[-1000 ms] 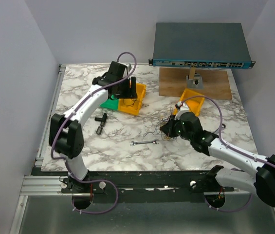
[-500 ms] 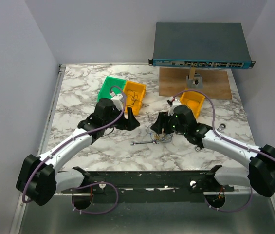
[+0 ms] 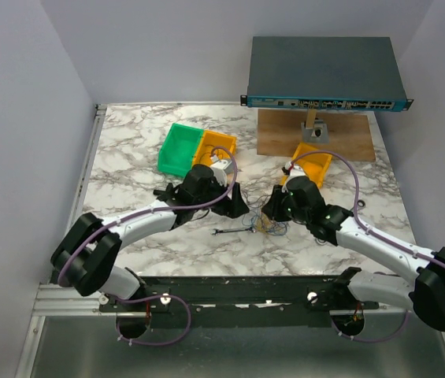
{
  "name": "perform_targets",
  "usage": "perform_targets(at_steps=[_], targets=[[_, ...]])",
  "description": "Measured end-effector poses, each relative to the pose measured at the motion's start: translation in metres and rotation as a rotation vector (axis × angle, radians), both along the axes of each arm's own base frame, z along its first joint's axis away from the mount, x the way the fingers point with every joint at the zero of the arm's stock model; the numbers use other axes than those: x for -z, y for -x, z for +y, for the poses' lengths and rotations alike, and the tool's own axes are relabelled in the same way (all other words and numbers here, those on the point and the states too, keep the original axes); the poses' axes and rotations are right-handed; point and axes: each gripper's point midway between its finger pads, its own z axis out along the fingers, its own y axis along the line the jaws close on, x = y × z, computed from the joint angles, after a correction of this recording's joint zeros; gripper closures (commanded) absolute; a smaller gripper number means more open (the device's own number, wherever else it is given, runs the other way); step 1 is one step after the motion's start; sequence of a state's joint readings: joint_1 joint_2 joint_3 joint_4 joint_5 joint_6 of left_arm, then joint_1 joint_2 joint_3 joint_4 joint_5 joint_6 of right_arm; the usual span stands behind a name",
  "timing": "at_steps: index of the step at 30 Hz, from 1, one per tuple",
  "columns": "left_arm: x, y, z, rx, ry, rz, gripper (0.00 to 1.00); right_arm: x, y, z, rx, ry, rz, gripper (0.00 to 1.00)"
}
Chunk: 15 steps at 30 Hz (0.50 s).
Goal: Untangle the cables
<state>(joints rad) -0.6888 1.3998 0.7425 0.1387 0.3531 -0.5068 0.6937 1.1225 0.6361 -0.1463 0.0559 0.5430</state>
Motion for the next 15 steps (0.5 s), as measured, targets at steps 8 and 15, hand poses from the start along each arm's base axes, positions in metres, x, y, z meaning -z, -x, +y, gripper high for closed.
perform_targets(at_steps=[8,15], targets=[[0.018,0.007,-0.028,0.056,0.008,0.011,0.3,0.003,-0.001,-0.005,0.031,0.012,0.011,0.99],[0.015,0.015,-0.042,0.089,0.051,-0.023,0.31,0.005,0.002,-0.006,0.03,0.021,0.024,0.99]])
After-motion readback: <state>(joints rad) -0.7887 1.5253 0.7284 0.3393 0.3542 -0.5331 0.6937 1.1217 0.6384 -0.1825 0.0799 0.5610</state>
